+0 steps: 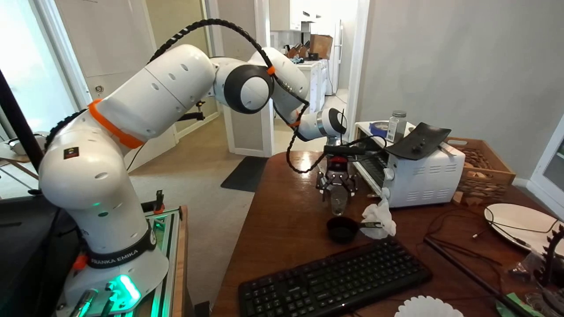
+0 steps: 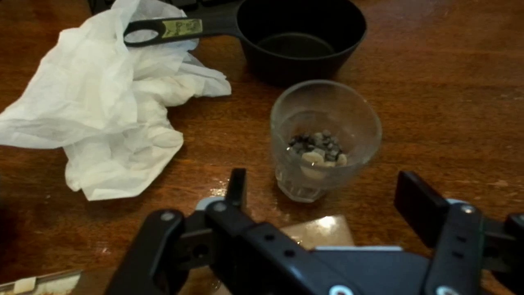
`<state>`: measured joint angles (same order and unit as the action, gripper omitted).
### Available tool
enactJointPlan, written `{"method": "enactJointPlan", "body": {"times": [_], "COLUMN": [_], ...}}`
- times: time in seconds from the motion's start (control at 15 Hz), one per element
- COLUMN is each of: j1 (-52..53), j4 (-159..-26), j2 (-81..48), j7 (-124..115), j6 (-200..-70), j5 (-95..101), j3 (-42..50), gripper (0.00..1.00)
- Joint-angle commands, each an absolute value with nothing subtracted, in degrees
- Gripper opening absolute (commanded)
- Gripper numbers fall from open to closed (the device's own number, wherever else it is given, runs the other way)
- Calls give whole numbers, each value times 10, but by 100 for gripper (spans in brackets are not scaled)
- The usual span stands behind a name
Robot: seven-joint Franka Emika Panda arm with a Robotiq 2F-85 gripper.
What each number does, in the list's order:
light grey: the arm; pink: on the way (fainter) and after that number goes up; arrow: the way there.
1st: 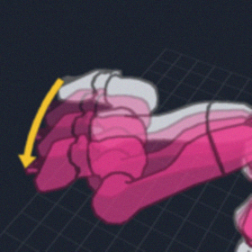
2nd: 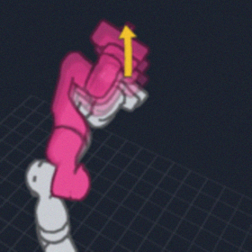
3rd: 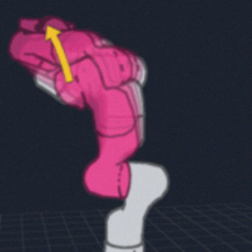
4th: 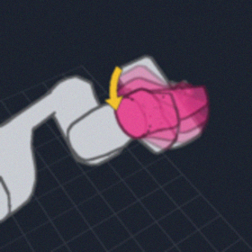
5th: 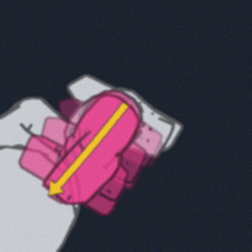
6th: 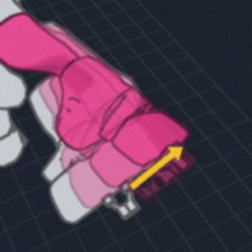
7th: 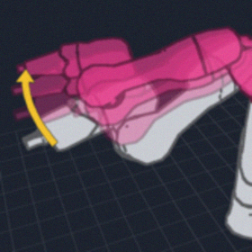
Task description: Pour the contents in the cup into the black item
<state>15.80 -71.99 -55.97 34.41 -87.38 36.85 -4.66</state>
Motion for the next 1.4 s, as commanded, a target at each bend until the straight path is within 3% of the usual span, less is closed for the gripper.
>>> {"method": "enactJointPlan", "body": {"times": [0.0, 0.2, 0.53, 0.67, 0.8, 1.07, 1.13, 1.33], "j1": [165, 161, 156, 155, 155, 153, 153, 153], "j4": [-680, -679, -692, -688, -686, -687, -687, -692], "j2": [-588, -588, -587, -589, -591, -590, -590, -587], "j7": [358, 352, 346, 346, 346, 346, 346, 343], "j6": [-850, -845, -846, -841, -839, -838, -837, -836], "j5": [380, 377, 370, 369, 368, 369, 369, 368], "j3": [-46, -45, -47, -47, -48, -48, -48, -48], "gripper": [87, 82, 89, 87, 61, 29, 23, 23]}}
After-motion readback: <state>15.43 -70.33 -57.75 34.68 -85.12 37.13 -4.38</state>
